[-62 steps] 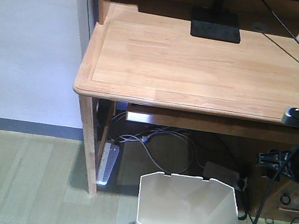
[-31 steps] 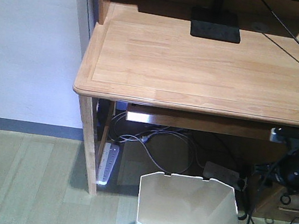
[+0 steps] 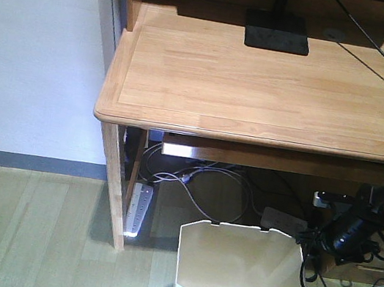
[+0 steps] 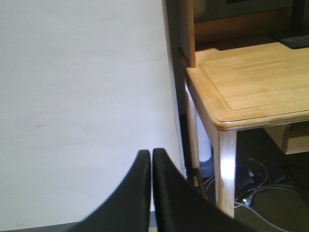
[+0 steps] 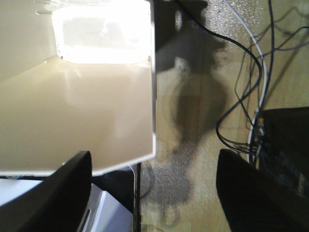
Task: Move trash bin to bedside with robot
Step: 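Lower the right gripper down to the rim of the white trash bin, then close the right gripper on the bin rim and pull it out from under the desk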
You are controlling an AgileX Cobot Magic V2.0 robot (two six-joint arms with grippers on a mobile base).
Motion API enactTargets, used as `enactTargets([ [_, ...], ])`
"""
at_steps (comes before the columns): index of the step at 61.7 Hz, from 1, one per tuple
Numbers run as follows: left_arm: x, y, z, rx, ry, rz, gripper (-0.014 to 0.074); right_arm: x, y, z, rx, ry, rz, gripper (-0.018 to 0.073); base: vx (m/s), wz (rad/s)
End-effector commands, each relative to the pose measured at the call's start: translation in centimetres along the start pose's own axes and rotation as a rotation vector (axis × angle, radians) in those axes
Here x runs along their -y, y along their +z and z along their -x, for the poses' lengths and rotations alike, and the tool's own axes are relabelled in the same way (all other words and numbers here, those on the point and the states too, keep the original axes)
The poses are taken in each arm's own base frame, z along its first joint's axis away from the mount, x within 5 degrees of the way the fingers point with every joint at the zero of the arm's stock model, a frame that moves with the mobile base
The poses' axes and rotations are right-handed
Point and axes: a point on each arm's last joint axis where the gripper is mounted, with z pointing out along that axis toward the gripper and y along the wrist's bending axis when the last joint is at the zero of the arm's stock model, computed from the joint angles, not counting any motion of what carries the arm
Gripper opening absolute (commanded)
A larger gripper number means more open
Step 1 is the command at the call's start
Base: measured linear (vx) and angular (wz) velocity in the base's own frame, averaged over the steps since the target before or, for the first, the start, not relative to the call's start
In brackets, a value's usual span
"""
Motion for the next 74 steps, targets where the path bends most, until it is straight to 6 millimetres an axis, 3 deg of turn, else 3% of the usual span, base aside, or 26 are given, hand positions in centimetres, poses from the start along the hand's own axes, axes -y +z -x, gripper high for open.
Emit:
enactTargets([
  [1,0.2,0.2,-0.2,0.056,-0.011,-0.012,-0.0006,0.3,-0.7,1.7,0.077,-0.011,0.008,0.0521,0.0,0.0],
  [46,0.2,0.2,-0.2,0.056,-0.011,-0.012,-0.0006,0.4,9.2,4.5,-0.005,-0.05,0.089,0.0495,0.0,0.0],
  [63,0.2,0.2,-0.2,0.056,-0.011,-0.012,-0.0006,0.3,11.8,5.5,-0.041,-0.037,0.137,0.0322,0.0,0.0],
  [74,0.2,0.2,-0.2,0.056,-0.011,-0.012,-0.0006,-0.3,11.3,6.2,-0.017,-0.021,0.23,0.0025,0.0,0.0],
])
